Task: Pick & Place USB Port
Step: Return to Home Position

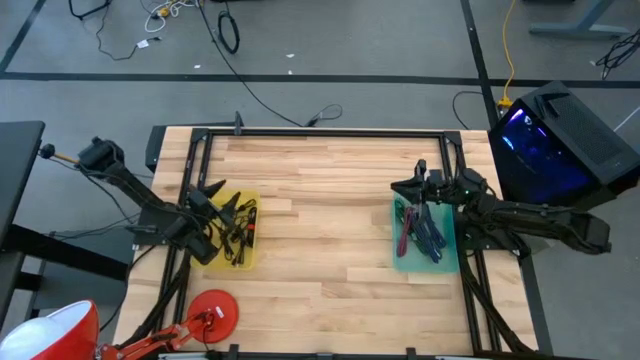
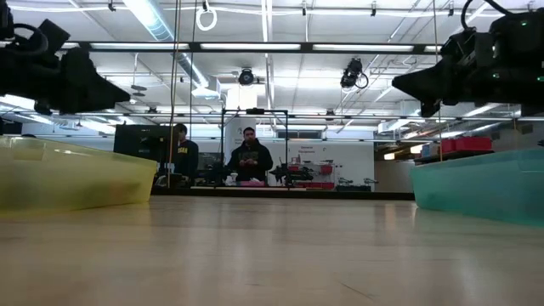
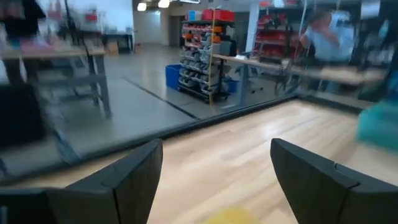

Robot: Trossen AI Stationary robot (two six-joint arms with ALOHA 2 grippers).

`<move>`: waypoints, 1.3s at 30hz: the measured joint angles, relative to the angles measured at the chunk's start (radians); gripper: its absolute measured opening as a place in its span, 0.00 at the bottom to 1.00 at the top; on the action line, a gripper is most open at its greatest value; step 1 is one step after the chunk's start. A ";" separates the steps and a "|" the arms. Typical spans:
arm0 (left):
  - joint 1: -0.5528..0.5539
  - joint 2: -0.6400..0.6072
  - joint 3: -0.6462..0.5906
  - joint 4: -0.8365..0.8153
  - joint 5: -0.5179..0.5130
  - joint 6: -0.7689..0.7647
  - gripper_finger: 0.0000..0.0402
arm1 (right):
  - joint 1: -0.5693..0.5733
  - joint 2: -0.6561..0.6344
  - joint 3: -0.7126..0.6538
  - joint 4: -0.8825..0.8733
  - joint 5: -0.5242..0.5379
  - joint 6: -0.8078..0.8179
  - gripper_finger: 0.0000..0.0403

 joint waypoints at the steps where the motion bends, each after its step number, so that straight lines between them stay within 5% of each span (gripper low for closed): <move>1: 0.000 -0.004 0.016 -0.080 -0.002 -0.018 0.75 | -0.018 0.000 0.000 0.017 -0.019 -0.003 0.09; 7: -0.010 -0.095 0.121 -0.461 -0.009 -0.193 0.75 | -0.117 0.000 0.000 0.071 -0.067 0.025 0.09; 13: -0.088 -0.171 0.099 -0.365 -0.001 -0.119 0.75 | -0.125 0.012 0.000 0.047 -0.048 0.058 0.09; 22: -0.217 -0.100 0.099 -0.212 -0.001 -0.076 0.75 | -0.123 0.013 0.000 0.034 -0.051 0.109 0.09; 39: -0.209 0.040 0.099 -0.043 0.001 -0.071 0.75 | -0.123 0.012 0.000 0.067 0.014 0.120 0.09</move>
